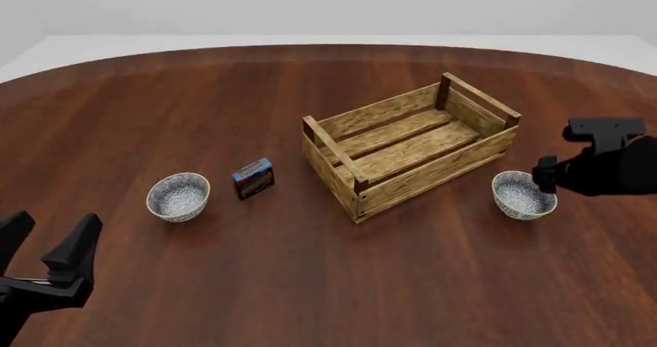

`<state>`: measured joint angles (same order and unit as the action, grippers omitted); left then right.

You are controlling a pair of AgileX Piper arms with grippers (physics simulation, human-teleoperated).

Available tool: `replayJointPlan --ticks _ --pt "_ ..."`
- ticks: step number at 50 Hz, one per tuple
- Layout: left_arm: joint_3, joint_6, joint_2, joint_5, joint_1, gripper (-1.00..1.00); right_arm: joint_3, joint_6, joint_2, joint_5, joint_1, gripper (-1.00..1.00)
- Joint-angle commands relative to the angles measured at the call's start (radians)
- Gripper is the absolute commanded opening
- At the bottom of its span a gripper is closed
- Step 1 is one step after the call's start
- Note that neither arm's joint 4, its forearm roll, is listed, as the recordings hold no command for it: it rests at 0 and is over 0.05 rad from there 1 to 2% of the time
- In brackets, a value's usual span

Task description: Stack the right bowl on the left bowl and place them in the tray.

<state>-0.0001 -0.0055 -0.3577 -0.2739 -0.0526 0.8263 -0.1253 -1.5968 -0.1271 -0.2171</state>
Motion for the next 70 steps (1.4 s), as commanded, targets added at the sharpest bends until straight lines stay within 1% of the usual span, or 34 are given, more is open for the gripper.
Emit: replayJointPlan --ticks 1,12,32,42,43,57,70 --pt "0.0 -0.001 -0.008 -0.006 -0.002 1.0 0.013 0.0 -0.078 0.035 -0.022 1.0" --pt "0.0 -0.006 -0.008 -0.008 -0.007 1.0 0.011 -0.006 -0.157 0.079 -0.03 1.0" --pt "0.0 -0.004 -0.012 -0.013 -0.009 1.0 -0.008 -0.014 -0.238 0.133 -0.034 1.0" --pt "0.0 -0.007 0.004 0.002 -0.009 1.0 -0.017 0.003 -0.246 0.138 -0.015 1.0" --pt "0.0 -0.008 0.006 0.004 -0.01 1.0 -0.017 0.004 -0.243 0.138 -0.016 -1.0" --pt "0.0 -0.011 0.016 0.014 -0.01 1.0 -0.03 0.003 -0.199 0.122 -0.019 -1.0" --pt "0.0 -0.014 0.036 0.032 -0.009 1.0 -0.059 0.007 -0.065 0.086 -0.004 -1.0"
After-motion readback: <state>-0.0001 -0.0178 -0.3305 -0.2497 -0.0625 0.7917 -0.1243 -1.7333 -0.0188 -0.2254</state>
